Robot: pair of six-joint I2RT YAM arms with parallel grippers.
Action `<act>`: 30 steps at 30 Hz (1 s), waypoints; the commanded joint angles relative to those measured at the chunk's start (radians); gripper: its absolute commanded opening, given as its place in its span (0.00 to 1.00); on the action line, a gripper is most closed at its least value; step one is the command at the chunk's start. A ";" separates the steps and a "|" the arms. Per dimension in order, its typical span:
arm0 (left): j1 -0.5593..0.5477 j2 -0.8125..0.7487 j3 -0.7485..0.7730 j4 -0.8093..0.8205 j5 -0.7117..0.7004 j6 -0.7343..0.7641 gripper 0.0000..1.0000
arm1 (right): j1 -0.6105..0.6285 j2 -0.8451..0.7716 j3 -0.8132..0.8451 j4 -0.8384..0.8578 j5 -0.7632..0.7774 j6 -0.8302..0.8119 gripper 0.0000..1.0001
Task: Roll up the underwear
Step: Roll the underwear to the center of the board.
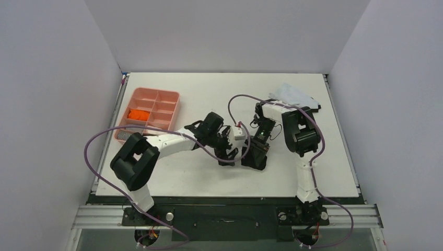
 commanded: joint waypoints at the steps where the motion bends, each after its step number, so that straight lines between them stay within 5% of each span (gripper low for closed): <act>1: -0.128 -0.083 -0.042 0.134 -0.222 0.226 0.91 | 0.014 0.091 0.009 0.028 0.077 -0.089 0.00; 7: -0.257 -0.050 -0.019 0.175 -0.291 0.309 0.97 | 0.012 0.119 0.039 0.003 0.090 -0.096 0.00; 24: -0.349 0.124 0.103 0.179 -0.387 0.358 1.00 | 0.014 0.124 0.036 0.016 0.092 -0.072 0.00; 30: -0.353 0.158 0.124 0.176 -0.384 0.353 0.88 | 0.013 0.123 0.034 0.017 0.092 -0.073 0.00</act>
